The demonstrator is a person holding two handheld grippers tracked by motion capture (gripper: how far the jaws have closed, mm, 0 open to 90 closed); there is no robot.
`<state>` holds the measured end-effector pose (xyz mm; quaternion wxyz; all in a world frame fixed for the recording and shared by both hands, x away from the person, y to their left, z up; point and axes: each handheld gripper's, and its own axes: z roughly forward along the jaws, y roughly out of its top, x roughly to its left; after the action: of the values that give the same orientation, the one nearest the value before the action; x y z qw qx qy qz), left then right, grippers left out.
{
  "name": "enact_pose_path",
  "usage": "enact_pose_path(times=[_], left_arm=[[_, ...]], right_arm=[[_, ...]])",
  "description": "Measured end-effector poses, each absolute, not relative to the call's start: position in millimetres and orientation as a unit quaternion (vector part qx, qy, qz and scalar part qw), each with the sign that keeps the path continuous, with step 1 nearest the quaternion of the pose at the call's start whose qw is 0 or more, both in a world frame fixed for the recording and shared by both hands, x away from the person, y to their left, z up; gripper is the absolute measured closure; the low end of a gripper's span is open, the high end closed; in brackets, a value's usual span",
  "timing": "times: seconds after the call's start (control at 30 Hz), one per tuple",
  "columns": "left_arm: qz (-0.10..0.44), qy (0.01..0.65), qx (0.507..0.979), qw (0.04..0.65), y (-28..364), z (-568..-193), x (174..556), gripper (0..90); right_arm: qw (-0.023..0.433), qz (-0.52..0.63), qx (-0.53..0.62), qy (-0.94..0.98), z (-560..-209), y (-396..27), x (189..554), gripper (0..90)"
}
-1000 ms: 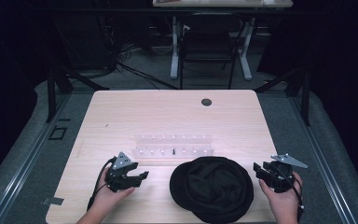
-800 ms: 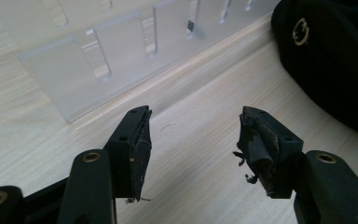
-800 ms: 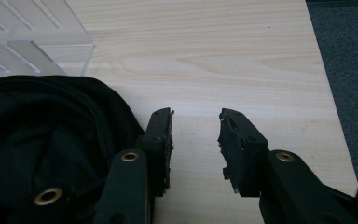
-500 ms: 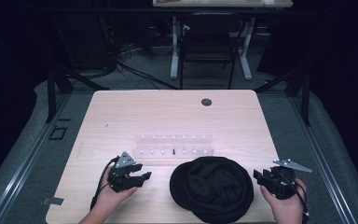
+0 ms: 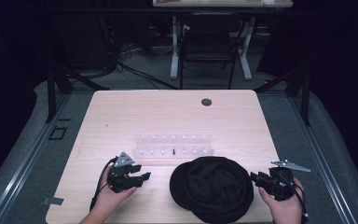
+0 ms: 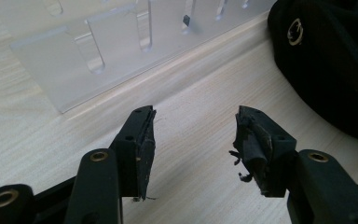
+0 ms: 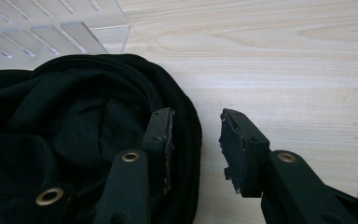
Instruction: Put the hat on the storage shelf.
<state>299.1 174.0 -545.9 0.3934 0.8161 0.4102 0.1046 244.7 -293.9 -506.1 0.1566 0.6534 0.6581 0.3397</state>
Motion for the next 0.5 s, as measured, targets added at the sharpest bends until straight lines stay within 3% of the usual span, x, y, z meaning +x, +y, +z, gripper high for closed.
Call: enact_pose_path(times=[0.27,0.5], left_arm=[[0.124,0.415,0.81,0.396,172.5,-545.7,295.7,47.1],[0.106,0.41,0.815,0.394,173.2,-546.1,295.7,47.1]], right_arm=[[0.1,0.323,0.668,0.663,-499.3,-303.1,255.6,66.2],[0.06,0.271,0.66,0.699,-501.2,-305.7,264.7,65.8]])
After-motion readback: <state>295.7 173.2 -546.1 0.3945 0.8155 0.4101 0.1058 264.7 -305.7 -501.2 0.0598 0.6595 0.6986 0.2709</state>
